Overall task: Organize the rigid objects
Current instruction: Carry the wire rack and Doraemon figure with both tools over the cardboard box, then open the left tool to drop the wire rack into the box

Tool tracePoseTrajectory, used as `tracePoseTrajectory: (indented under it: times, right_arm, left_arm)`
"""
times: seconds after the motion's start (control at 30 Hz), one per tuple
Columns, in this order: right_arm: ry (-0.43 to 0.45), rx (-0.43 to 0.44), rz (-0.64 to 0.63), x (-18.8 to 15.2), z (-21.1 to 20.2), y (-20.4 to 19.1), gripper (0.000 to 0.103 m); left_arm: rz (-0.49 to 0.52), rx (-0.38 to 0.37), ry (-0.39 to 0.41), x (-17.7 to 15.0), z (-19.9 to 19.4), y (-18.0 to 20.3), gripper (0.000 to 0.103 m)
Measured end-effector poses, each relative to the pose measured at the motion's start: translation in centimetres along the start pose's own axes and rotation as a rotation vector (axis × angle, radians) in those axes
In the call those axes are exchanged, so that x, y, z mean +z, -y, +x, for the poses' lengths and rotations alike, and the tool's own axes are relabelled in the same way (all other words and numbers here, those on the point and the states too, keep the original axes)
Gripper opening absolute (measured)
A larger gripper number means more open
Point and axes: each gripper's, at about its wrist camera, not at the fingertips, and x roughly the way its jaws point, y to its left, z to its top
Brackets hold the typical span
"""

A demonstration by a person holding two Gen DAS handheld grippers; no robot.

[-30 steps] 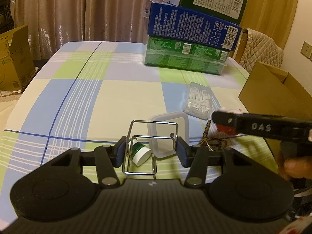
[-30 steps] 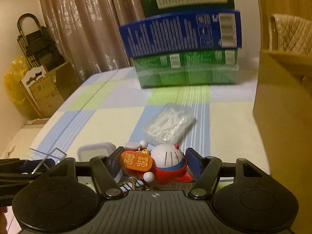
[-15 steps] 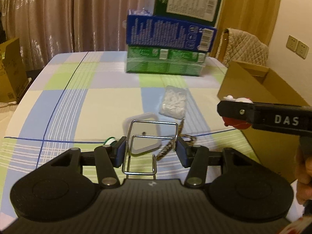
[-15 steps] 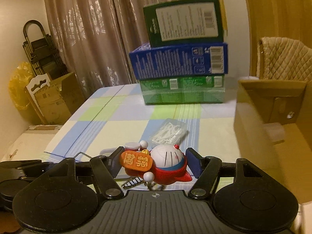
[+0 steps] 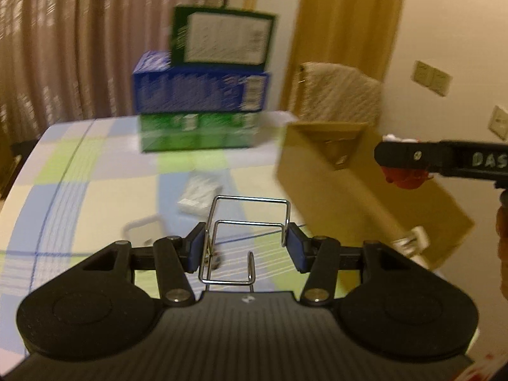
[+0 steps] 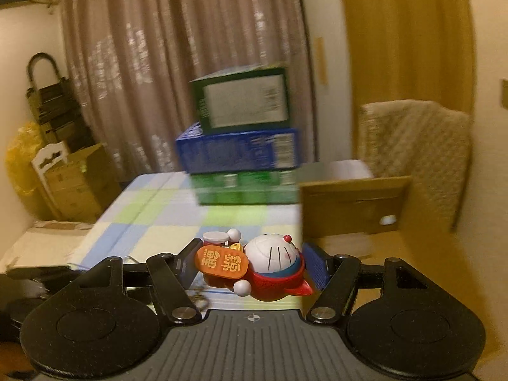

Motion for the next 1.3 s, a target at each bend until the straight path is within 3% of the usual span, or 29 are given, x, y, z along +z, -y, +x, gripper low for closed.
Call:
tracePoseTrajectory:
  times: [0.3,0.6,0.9,1.0,1.3]
  right_arm:
    - [-0.055,-0.126,0.158,-1.2,-3.3,10.4,0.065]
    - [-0.091,-0.162,0.233,-3.8,-3.2,15.8,0.065]
    - [-0.096,-0.164,0.271,-4.6,-2.7,18.1,0.065]
    - [-0.099,-0.164,0.283,-4.7,-2.3,18.3,0.065]
    - [-0.104,-0.149,0.266,-4.6,-1.9,17.2,0.065]
  left_arm:
    - [0.112,-0.192,0.006,3.1,1.5,10.2,0.048]
    - [0.260,-0.265,-0.081,2.8,7.7,16.3,0.048]
    - [0.333,-0.242,-0.127,2.0,11.4,16.7,0.048]
    - [0.320,-0.201,-0.099,2.7,11.6,16.2,0.070]
    - [0.254,-0.191,-0.030,4.8,9.3,13.9,0.070]
